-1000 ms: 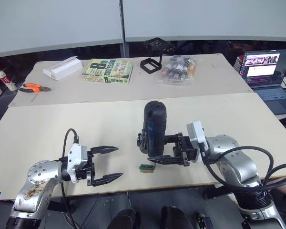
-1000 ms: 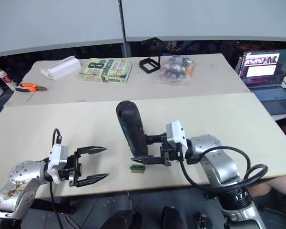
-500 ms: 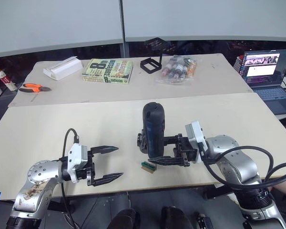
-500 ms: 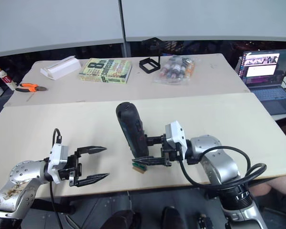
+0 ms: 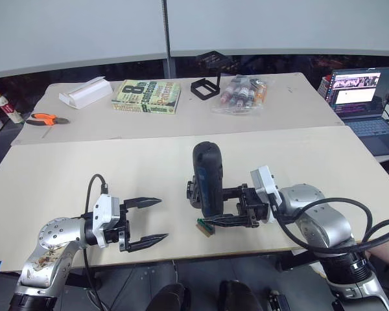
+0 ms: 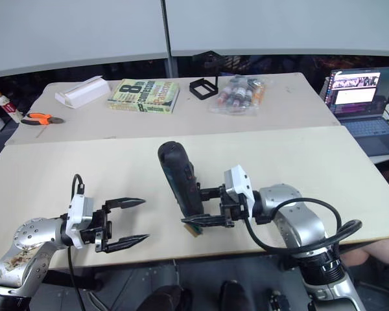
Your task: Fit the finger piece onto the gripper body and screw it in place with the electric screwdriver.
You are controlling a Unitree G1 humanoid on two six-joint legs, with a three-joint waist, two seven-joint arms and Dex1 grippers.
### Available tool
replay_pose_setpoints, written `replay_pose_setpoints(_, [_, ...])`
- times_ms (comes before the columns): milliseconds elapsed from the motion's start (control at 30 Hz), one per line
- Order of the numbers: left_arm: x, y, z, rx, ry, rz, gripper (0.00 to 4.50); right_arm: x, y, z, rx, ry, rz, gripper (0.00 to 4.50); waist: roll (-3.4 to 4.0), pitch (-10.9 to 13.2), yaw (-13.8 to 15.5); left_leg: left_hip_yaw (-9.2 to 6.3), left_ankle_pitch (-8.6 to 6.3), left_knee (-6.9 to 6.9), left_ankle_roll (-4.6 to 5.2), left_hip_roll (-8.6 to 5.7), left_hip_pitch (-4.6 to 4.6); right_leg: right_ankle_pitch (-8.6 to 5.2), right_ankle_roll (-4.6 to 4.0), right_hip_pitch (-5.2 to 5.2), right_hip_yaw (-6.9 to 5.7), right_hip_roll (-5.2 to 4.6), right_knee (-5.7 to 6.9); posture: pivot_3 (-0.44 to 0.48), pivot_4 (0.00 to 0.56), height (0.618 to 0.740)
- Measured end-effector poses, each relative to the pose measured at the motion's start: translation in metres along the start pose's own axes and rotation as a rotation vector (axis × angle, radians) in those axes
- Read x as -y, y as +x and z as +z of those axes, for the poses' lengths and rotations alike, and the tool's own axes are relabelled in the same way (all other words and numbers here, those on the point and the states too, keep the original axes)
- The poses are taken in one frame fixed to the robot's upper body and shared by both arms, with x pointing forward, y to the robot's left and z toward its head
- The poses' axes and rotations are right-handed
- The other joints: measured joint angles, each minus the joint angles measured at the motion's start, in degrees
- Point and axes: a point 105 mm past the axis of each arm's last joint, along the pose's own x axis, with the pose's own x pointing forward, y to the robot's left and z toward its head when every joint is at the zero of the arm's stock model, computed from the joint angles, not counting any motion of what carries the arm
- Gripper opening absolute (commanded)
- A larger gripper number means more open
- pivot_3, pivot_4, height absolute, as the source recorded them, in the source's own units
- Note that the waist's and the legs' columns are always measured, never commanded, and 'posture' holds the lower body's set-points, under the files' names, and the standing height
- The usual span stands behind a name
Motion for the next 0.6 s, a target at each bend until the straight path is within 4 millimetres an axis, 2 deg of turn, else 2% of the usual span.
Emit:
replay_pose_setpoints(267, [0.000, 0.000, 0.000, 0.000, 0.000, 0.001, 4.50, 0.000, -0.003, 0.002, -0.002, 0.041, 0.012, 1.93, 0.00, 0.0, 0.0, 0.00, 0.00, 0.00, 0.01, 0.00, 0.00, 0.00, 0.00, 0.00, 0.00, 0.00, -0.01, 0.000, 0.150, 0.740])
replay_pose_setpoints(500, [0.000, 0.000, 0.000, 0.000, 0.002, 0.000, 4.50, 0.006, -0.016, 0.025, 0.075, -0.009, -0.049, 1.93, 0.00, 0.0, 0.0, 0.00, -0.01, 0.00, 0.02, 0.00, 0.00, 0.00, 0.00, 0.02, 0.00, -0.01, -0.03, 0.000, 0.150, 0.740])
replay_pose_setpoints(600, [-0.002, 0.000, 0.000, 0.001, 0.002, 0.002, 4.50, 0.008, -0.017, 0.029, 0.093, -0.028, -0.071, 1.93, -0.01, 0.0, 0.0, 0.00, -0.01, 0.00, 0.01, 0.02, 0.00, 0.00, 0.00, 0.00, 0.00, 0.00, -0.01, 0.000, 0.150, 0.740])
